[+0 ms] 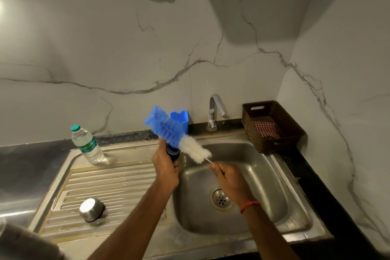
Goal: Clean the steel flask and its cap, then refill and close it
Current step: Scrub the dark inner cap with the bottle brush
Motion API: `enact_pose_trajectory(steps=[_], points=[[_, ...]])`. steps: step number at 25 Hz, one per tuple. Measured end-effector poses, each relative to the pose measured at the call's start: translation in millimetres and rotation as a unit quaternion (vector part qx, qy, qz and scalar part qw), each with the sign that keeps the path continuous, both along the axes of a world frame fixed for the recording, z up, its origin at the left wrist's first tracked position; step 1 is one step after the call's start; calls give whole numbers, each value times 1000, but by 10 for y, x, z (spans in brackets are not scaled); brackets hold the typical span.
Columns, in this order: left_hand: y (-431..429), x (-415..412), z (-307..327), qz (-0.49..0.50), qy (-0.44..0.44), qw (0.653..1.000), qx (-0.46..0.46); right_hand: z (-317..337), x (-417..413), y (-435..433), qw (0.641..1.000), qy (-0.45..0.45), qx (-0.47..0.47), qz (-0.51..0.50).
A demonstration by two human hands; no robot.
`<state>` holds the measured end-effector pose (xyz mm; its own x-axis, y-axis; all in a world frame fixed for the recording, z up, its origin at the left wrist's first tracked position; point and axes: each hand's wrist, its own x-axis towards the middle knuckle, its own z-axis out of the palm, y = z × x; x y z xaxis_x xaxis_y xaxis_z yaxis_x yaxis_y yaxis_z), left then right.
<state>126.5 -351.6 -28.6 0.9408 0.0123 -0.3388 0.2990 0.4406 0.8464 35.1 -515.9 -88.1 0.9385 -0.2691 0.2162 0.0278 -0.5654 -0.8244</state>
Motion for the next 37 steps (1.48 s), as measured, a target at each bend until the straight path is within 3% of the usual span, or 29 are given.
enact_pose_trajectory(steps=[3, 7, 10, 14, 18, 20, 24, 28, 31, 34, 37], points=[[-88, -16, -11, -40, 0, 999, -29, 134, 198, 77, 999, 0, -33, 5], [9, 73, 12, -120, -26, 989, -79, -212, -73, -101, 997, 19, 80, -11], [-44, -8, -30, -155, -30, 986, -61, -21, 75, -4, 999, 20, 43, -8], [-119, -2, 65, -125, -13, 991, -46, 146, 245, -23, 1000, 26, 5, -11], [-10, 54, 130, -105, 1, 991, -83, -67, -92, -209, 997, 51, 56, -14], [-84, -29, 97, -112, 0, 992, -53, 90, -21, -126, 997, 27, 62, -30], [-259, -127, 66, -105, -7, 994, -38, 439, 221, 65, 1000, -3, 3, 3], [-60, 37, 72, -63, 15, 994, -86, 89, -79, -156, 997, 40, 67, 5], [-10, 49, 59, -126, 36, 982, -134, 98, -59, -66, 995, 25, 94, -12], [-125, -31, 50, -204, 52, 967, -144, 297, 199, 101, 998, -8, 63, -22], [-145, 9, 4, -171, 113, 968, -146, 167, 179, 6, 999, 28, 12, -29]])
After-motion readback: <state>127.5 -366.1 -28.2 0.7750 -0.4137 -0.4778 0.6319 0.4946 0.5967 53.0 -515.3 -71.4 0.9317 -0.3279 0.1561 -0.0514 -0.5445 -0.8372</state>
